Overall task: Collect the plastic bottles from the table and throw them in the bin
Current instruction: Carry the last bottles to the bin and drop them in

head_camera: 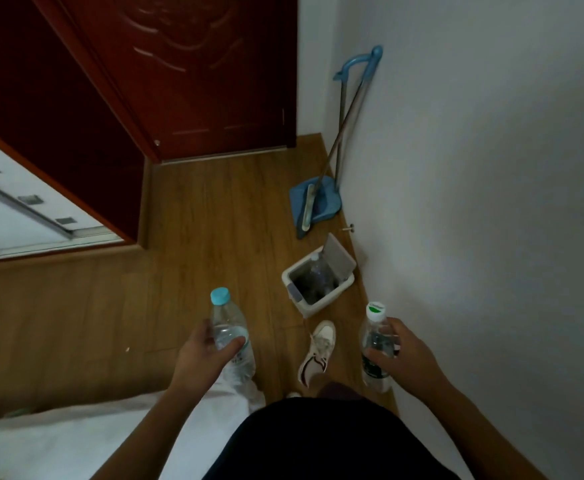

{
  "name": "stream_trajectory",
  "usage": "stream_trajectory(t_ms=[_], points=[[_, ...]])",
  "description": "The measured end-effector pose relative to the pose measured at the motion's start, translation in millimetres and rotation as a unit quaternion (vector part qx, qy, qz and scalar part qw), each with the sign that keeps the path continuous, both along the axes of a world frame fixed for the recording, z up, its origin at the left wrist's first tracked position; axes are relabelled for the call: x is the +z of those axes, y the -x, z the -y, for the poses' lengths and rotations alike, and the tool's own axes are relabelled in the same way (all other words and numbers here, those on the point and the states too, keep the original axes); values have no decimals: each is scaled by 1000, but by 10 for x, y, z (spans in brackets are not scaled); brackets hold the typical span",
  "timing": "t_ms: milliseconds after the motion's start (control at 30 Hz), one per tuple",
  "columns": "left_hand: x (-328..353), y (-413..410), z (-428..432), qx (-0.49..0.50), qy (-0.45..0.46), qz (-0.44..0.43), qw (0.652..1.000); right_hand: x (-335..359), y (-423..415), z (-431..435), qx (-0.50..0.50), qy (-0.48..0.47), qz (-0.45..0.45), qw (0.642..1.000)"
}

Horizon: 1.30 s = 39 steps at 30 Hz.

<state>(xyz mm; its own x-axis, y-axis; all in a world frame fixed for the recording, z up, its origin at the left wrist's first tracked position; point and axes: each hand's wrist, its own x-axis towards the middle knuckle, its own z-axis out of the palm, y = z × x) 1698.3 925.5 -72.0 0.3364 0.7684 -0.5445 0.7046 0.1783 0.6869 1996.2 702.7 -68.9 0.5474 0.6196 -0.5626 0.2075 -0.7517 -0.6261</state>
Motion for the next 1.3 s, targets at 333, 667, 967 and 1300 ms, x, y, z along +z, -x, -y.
stream_trajectory(t_ms=[333,667,967,1300], points=[[32,-549,-1001,44,-11,-13,999,-276,-660,-1465,29,-26,-55,998],[-212,-1510,-1954,-34,30,31,998,-526,-936,-2413,-27,-26,-61,997],[-1556,-2198,-2459,-256,106,-5,961,-1537,-752,-2550,-175,41,-32,983],[-2851,-2614,-2385,-346,25,31,937,-2897,-643,-2510,-285,42,-53,956]])
